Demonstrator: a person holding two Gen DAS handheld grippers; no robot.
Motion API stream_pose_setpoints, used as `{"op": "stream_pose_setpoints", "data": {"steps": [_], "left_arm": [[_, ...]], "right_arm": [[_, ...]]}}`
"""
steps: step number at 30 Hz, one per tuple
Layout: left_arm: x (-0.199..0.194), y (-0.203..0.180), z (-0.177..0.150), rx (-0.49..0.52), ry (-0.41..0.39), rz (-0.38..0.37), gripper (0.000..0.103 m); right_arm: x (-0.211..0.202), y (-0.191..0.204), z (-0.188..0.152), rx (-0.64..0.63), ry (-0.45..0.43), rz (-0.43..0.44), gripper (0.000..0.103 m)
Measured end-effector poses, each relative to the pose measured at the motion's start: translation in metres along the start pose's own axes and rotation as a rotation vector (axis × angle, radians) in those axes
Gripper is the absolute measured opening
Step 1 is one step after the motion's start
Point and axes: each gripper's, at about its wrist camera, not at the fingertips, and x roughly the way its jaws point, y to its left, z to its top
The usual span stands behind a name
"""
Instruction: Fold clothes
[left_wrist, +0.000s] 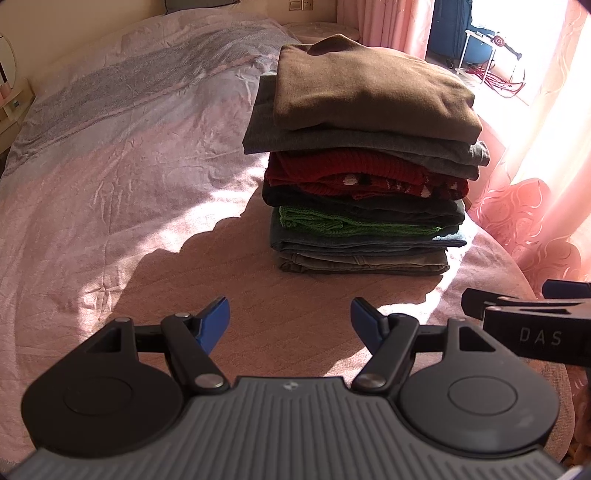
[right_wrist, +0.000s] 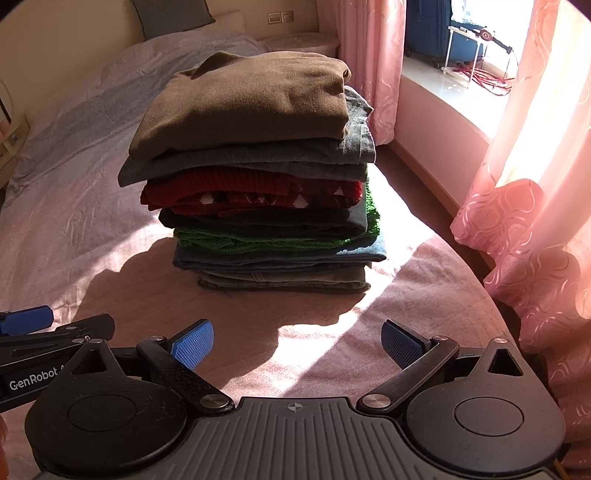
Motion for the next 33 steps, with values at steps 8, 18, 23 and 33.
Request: {"op": "stream_pose_setpoints", "data": {"steps": [8, 18, 23, 33], "left_arm": [[0.015, 0.0, 0.003, 0.002, 0.024, 0.003, 0.069], [0.032, -0.003, 0.008, 0.007, 0.042, 0.004, 0.069], [0.039, -0.004, 0.01, 0.006, 0.045, 0.001, 0.069], [0.048, -0.006, 0.017, -0.001, 0.037, -0.005, 0.07]], "right_arm": [[0.014, -0.001, 0.005, 0.001, 0.02, -0.002, 0.1], [0.03, -0.004, 0.01, 0.008, 0.04, -0.007, 0.1], [0.035, -0.006, 0.013, 0.011, 0.048, -0.012, 0.1], [0.046, -0.01, 0.017, 0.016, 0.063, -0.021, 0.1]]}}
